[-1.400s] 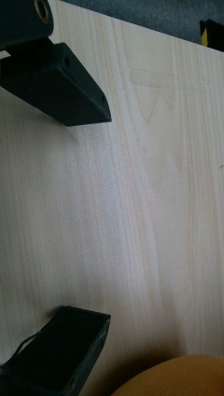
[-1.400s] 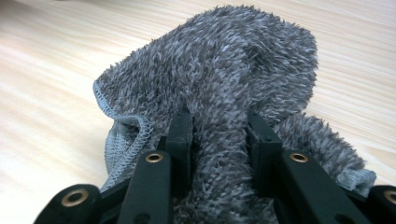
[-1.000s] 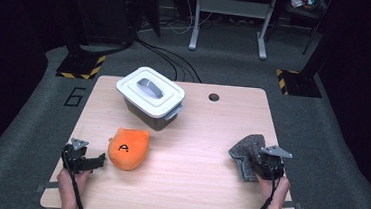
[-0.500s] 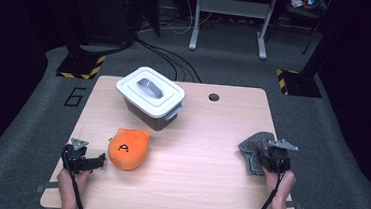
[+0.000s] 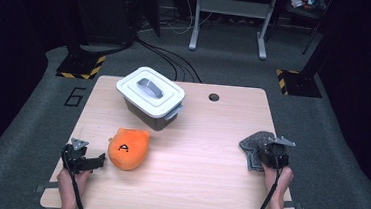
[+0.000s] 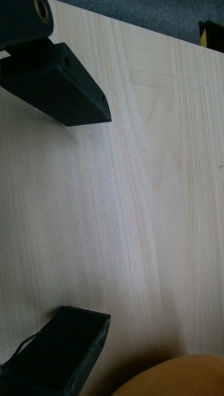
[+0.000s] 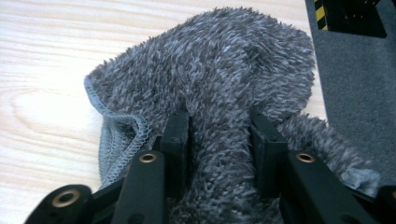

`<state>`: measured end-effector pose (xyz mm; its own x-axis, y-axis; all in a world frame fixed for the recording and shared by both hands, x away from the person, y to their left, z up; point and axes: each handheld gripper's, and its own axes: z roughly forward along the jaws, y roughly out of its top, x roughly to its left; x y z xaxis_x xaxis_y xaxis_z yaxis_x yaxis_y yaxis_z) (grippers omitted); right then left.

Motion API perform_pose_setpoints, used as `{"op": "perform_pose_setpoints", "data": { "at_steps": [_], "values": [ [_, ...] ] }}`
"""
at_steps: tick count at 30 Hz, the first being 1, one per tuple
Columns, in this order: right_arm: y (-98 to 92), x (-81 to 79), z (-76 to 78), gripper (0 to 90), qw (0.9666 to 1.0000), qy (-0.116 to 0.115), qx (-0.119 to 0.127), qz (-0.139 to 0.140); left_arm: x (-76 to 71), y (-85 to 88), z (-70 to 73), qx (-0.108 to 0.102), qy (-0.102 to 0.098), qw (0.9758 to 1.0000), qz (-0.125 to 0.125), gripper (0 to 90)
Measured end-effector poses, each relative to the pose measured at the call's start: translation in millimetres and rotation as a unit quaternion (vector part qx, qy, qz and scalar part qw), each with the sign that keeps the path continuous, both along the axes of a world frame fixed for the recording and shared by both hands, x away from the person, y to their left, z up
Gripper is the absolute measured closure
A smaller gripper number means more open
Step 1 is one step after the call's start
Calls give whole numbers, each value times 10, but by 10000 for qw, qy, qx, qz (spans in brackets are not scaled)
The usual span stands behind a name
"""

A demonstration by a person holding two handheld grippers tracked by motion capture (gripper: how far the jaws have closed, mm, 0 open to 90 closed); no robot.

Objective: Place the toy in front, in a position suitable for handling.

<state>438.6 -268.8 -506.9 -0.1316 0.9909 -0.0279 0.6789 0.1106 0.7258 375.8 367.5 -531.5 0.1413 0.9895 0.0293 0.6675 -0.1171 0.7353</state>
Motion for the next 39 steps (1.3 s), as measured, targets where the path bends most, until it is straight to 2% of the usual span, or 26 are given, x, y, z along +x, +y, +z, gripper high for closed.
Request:
{"op": "perform_pose_setpoints", "data": {
  "at_steps": [4,6,7,9,12,16,23,26,29,35,39],
  "values": [
    [-4,26,-48,536,10000,49,-4,-31,1,1,0,3,-7,10000,-2,46],
    [-5,30,-39,390,9999,108,-18,-106,1,1,-1,9,-16,10000,-4,46],
    [-2,31,-29,359,9998,122,-2,-133,2,2,-1,9,-14,10000,-5,46],
    [-19,1,2,245,10000,12,20,-35,1,0,0,7,-7,10000,-2,46],
    [-16,-78,84,136,9999,-91,61,61,1,1,0,14,-14,10000,-4,46],
    [16,-218,190,78,9994,-159,144,266,1,0,0,16,-14,10000,-6,46],
    [94,-433,229,31,9991,-139,102,390,3,10,-2,-83,30,10000,-19,54],
    [145,-583,204,28,9990,-114,76,426,3,8,-2,-85,25,10000,-14,54],
    [160,-650,177,28,9988,-106,87,460,3,9,-2,-83,31,10000,-16,54],
    [185,-842,42,28,9986,-107,201,479,8,17,-5,-128,42,9999,-3,55],
    [206,-926,-74,30,9990,-25,122,441,9,18,-4,-129,44,9999,-5,55]
  ]
}}
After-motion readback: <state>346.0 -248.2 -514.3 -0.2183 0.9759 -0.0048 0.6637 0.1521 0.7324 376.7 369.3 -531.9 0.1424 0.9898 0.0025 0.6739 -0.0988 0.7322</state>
